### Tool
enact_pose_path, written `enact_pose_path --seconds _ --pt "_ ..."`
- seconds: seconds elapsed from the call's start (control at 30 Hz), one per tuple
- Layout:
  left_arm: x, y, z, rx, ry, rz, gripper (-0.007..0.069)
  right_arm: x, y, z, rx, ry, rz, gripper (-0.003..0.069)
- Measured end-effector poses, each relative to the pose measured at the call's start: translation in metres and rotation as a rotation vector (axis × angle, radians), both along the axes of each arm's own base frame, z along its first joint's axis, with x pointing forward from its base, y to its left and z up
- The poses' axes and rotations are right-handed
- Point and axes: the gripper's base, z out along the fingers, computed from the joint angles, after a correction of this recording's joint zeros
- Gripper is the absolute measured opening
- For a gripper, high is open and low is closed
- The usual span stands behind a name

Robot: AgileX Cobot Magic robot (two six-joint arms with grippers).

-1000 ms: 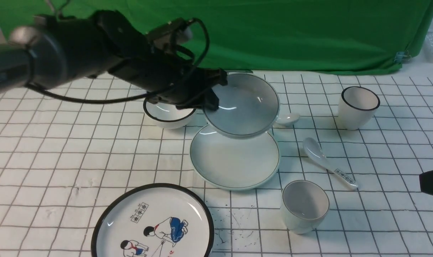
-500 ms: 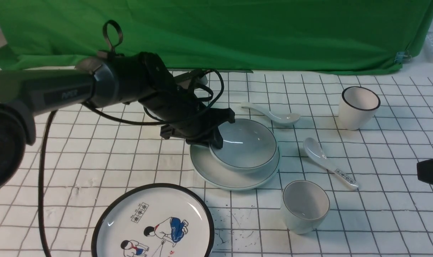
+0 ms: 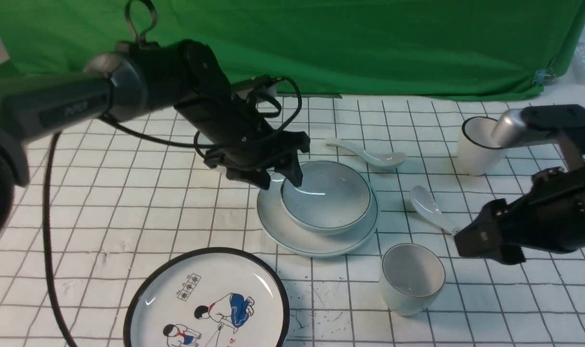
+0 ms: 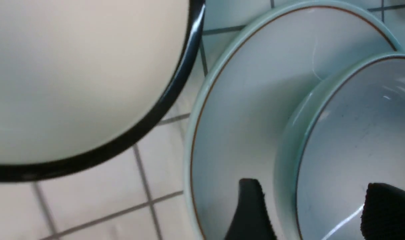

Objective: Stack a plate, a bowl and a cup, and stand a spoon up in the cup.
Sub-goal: Use the right arm to grab a blue teacup

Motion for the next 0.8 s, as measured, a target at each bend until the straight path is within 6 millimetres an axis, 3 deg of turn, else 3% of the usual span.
enact_pose_path --seconds 0.03,0.07,0.17,0.23,0.37,0.4,0.43,0.47,0.5,0.53,0.7,0.73,0.77,0.8 --pt "-0.004 0.009 0.024 0.041 -0.045 -0.015 0.0387 0.011 0.011 -0.007 -0.030 0.025 0.034 0.0538" --pt "-0.004 0.011 0.027 0.044 -0.052 -0.015 0.0374 0.012 0.012 -0.008 -0.033 0.029 0.036 0.0538" --pt "-0.018 0.024 0.069 0.107 -0.145 -0.041 0.0237 0.027 0.025 -0.025 -0.083 0.088 0.053 0.0538" --pt "-0.034 0.032 0.101 0.133 -0.208 -0.053 0.0090 0.036 0.031 -0.044 -0.125 0.140 0.063 0.0538" --pt "-0.056 0.041 0.133 0.123 -0.278 -0.049 0.0015 0.044 0.035 -0.066 -0.162 0.198 0.069 0.0504" --pt "-0.076 0.048 0.152 0.113 -0.322 -0.044 0.0002 0.049 0.037 -0.079 -0.176 0.219 0.074 0.0393" --pt "-0.079 0.049 0.152 0.113 -0.321 -0.046 0.0001 0.050 0.037 -0.080 -0.178 0.220 0.076 0.0359" --pt "-0.089 0.053 0.160 0.114 -0.344 -0.043 0.0000 0.052 0.038 -0.083 -0.185 0.222 0.088 0.0238" --pt "-0.100 0.057 0.165 0.120 -0.361 -0.043 -0.0001 0.054 0.038 -0.081 -0.187 0.218 0.096 0.0141" --pt "-0.108 0.061 0.167 0.127 -0.372 -0.043 -0.0001 0.056 0.039 -0.076 -0.194 0.214 0.107 0.0098" --pt "-0.138 0.076 0.170 0.165 -0.394 -0.016 -0.0001 0.070 0.042 -0.031 -0.210 0.128 0.129 0.0087" --pt "-0.149 0.082 0.168 0.172 -0.404 0.003 -0.0001 0.079 0.045 -0.005 -0.190 0.055 0.126 0.0087" --pt "-0.150 0.082 0.169 0.171 -0.411 0.005 -0.0001 0.081 0.046 0.001 -0.182 0.034 0.124 0.0087" --pt "-0.157 0.086 0.167 0.177 -0.421 0.013 -0.0001 0.089 0.051 0.022 -0.152 -0.028 0.122 0.0087"
